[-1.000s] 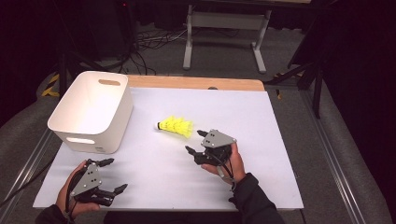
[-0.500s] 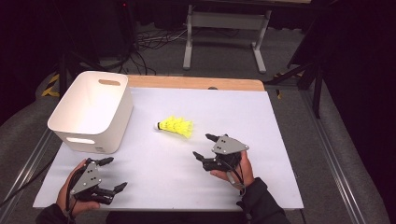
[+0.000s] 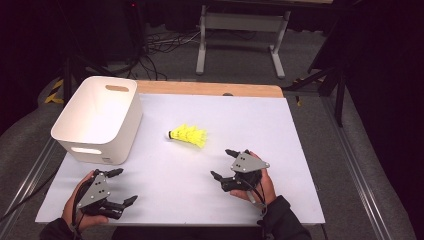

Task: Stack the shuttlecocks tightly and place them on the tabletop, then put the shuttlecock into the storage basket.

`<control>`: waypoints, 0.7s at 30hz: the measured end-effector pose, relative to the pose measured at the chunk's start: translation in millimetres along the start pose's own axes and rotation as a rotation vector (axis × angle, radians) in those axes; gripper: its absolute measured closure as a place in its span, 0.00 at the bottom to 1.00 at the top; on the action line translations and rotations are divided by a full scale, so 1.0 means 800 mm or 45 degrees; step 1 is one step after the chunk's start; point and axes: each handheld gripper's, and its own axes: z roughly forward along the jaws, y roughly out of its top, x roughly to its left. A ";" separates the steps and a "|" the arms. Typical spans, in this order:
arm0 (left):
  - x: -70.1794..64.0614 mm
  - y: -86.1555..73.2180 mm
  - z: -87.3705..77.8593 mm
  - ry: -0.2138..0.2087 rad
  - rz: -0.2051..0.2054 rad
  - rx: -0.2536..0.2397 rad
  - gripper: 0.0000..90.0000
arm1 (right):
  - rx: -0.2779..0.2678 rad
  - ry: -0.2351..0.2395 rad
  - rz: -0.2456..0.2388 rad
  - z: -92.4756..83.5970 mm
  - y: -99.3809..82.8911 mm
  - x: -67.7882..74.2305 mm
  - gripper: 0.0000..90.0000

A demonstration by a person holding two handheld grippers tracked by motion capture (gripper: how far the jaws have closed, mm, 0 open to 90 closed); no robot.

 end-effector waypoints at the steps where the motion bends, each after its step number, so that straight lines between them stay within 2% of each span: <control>1: 0.000 0.001 0.000 0.000 0.007 0.001 0.07 | 0.008 0.001 -0.001 0.002 0.000 0.001 0.20; 4: 0.000 0.001 0.001 -0.002 0.014 0.000 0.07 | 0.020 0.013 0.003 0.008 -0.001 0.002 0.20; 10: 0.001 0.000 0.001 -0.001 -0.004 -0.001 0.07 | 0.038 0.028 0.022 0.017 -0.003 0.001 0.20; 14: 0.000 0.002 0.004 -0.004 0.017 0.010 0.07 | 0.035 0.049 0.058 0.026 -0.004 -0.002 0.21; 17: -0.001 0.004 0.005 -0.001 0.035 0.010 0.07 | 0.051 0.040 0.059 0.034 -0.004 -0.003 0.21; 21: -0.002 0.003 0.005 -0.020 0.028 0.008 0.07 | 0.059 0.070 0.089 0.042 -0.003 -0.008 0.21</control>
